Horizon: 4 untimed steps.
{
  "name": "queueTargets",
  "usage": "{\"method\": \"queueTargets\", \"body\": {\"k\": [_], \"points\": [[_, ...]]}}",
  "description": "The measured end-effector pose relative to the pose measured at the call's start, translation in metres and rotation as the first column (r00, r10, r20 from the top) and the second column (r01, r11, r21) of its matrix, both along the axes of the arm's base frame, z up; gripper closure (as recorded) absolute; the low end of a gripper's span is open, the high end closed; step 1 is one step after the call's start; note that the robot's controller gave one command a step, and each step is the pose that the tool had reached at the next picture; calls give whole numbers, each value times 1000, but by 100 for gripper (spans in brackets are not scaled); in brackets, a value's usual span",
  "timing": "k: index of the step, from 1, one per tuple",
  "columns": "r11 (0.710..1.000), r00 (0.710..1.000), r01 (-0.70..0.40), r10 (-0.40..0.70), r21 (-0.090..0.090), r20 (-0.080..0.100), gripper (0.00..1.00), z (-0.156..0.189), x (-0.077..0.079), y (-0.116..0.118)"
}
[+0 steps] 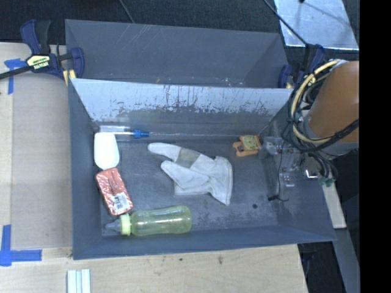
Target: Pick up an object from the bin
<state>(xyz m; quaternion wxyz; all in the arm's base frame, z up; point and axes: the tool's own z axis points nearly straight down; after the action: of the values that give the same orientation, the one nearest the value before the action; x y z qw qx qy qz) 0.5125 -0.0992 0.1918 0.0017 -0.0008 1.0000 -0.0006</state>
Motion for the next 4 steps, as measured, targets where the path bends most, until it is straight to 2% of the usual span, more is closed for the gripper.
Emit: {"method": "queueTargets", "body": {"k": [1,2,3,4], "points": [[1000,1000,0,0,0,0,0,0,0,0],[1000,1000,-25,25,-3,8,0,-41,15,35],[1000,1000,19,-19,3,-12,0,-66,12,74],[995,995,-96,96,0,1,100,-114,55,82]]}}
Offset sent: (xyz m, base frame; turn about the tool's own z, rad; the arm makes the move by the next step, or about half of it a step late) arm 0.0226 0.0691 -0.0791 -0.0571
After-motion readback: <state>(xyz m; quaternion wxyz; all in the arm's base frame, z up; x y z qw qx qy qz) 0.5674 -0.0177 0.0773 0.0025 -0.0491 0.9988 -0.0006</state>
